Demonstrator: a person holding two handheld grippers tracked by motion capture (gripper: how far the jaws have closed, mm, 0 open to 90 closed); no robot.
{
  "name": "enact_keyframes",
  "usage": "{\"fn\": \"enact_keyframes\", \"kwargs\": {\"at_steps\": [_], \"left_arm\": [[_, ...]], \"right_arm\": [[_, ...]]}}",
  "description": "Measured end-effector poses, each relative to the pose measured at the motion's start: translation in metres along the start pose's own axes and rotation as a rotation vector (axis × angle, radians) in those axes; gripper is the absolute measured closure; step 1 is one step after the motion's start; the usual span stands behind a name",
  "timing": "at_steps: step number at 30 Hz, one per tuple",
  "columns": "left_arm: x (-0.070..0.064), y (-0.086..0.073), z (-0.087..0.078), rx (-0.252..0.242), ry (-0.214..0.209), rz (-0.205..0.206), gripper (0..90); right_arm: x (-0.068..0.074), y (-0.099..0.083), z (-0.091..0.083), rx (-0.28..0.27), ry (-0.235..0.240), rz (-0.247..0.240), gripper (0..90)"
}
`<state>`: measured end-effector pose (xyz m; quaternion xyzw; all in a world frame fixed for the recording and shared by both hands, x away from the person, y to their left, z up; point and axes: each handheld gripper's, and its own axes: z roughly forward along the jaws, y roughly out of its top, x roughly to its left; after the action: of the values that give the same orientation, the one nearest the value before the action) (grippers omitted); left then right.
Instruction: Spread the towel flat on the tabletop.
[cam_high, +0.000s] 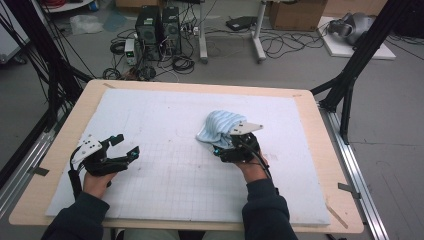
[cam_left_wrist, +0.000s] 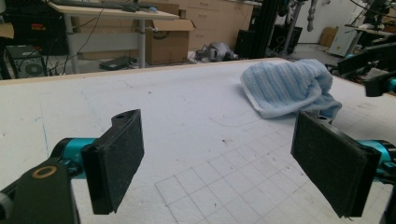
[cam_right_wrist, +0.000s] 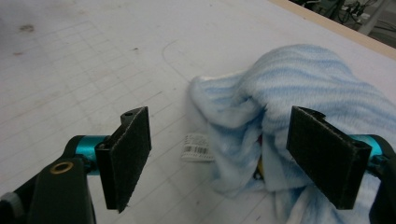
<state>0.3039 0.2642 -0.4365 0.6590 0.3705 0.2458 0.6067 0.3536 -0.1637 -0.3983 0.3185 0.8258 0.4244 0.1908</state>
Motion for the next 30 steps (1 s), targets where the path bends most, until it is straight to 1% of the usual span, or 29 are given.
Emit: {"fn": "enact_keyframes", "kwargs": {"at_steps": [1, 2, 3, 4, 5, 6, 7, 10, 11, 12, 13, 14, 15, 16, 17, 18, 19, 20, 22, 23, 24, 25, 26, 27, 28, 29, 30], "left_arm": [[0.000, 0.000, 0.000, -0.003, 0.001, -0.002, 17.4], [0.000, 0.000, 0.000, -0.003, 0.001, -0.002, 17.5], [0.001, 0.000, 0.000, -0.002, 0.001, -0.004, 17.5], [0.001, 0.000, 0.000, -0.002, 0.001, -0.004, 17.5], [0.001, 0.000, 0.000, -0.001, 0.001, -0.007, 17.6], [0.001, 0.000, 0.000, -0.001, 0.001, -0.007, 17.6], [0.001, 0.000, 0.000, -0.001, -0.001, -0.008, 17.6], [0.001, 0.000, 0.000, -0.001, 0.001, -0.012, 17.6], [0.001, 0.000, 0.000, -0.001, 0.000, -0.013, 17.6], [0.001, 0.000, 0.000, -0.001, 0.000, -0.013, 17.6], [0.002, 0.000, 0.001, -0.001, -0.002, -0.011, 17.6], [0.001, 0.000, 0.001, -0.001, -0.003, -0.013, 17.6], [0.001, 0.000, 0.001, -0.001, -0.003, -0.013, 17.6], [0.001, 0.000, 0.001, -0.001, -0.003, -0.013, 17.6], [0.001, 0.000, 0.001, 0.002, 0.001, -0.016, 17.8], [0.001, -0.001, 0.001, -0.001, 0.001, -0.019, 17.8], [0.002, -0.001, 0.001, 0.003, 0.002, -0.019, 17.8], [0.002, -0.001, 0.001, 0.003, 0.002, -0.019, 17.9], [0.002, -0.001, 0.001, 0.002, 0.002, -0.020, 17.9], [0.002, -0.001, 0.001, 0.003, 0.002, -0.019, 17.9], [0.002, -0.001, 0.001, 0.003, 0.002, -0.019, 17.9], [0.002, -0.001, 0.001, 0.002, 0.003, -0.023, 17.9], [0.002, -0.001, 0.001, 0.001, 0.002, -0.024, 17.9], [0.002, -0.001, 0.000, 0.000, 0.003, -0.027, 18.0], [0.002, -0.001, 0.000, 0.000, 0.003, -0.026, 18.0], [0.003, -0.001, 0.000, 0.000, 0.003, -0.026, 18.2], [0.003, -0.001, 0.000, 0.001, 0.003, -0.027, 18.2]], "right_arm": [[-0.003, 0.006, 0.006, 0.017, -0.025, 0.006, 20.9], [-0.003, 0.006, 0.006, 0.017, -0.025, 0.006, 20.9], [-0.007, 0.010, 0.014, 0.029, -0.042, 0.015, 19.4], [-0.007, 0.010, 0.014, 0.029, -0.042, 0.015, 19.4], [-0.011, 0.013, 0.020, 0.039, -0.074, 0.010, 18.3], [-0.011, 0.013, 0.020, 0.039, -0.074, 0.010, 18.3], [-0.014, 0.015, 0.025, 0.052, -0.103, 0.009, 16.8], [-0.017, 0.017, 0.029, 0.064, -0.115, 0.007, 16.7], [-0.019, 0.018, 0.034, 0.087, -0.132, -0.006, 16.7], [-0.019, 0.018, 0.034, 0.087, -0.132, -0.006, 16.7], [-0.020, 0.019, 0.038, 0.108, -0.142, -0.015, 16.7], [-0.020, 0.019, 0.038, 0.108, -0.142, -0.015, 16.7], [-0.022, 0.021, 0.045, 0.147, -0.160, -0.040, 16.8], [-0.022, 0.021, 0.045, 0.147, -0.160, -0.040, 16.8], [-0.023, 0.023, 0.051, 0.173, -0.179, -0.060, 17.5], [-0.023, 0.023, 0.051, 0.173, -0.179, -0.060, 17.5], [-0.023, 0.024, 0.057, 0.209, -0.207, -0.079, 21.1], [-0.023, 0.024, 0.057, 0.209, -0.207, -0.079, 21.1], [-0.023, 0.024, 0.064, 0.259, -0.252, -0.114, 25.1], [-0.025, 0.023, 0.068, 0.268, -0.272, -0.104, 29.2], [-0.025, 0.023, 0.068, 0.268, -0.272, -0.104, 29.2], [-0.025, 0.022, 0.071, 0.281, -0.313, -0.134, 35.2], [-0.025, 0.022, 0.071, 0.281, -0.313, -0.134, 35.2], [-0.024, 0.021, 0.074, 0.298, -0.338, -0.168, 41.0], [-0.024, 0.021, 0.074, 0.298, -0.338, -0.168, 41.0], [-0.023, 0.021, 0.074, 0.291, -0.349, -0.168, 51.9], [-0.023, 0.021, 0.074, 0.291, -0.349, -0.168, 51.9]]}}
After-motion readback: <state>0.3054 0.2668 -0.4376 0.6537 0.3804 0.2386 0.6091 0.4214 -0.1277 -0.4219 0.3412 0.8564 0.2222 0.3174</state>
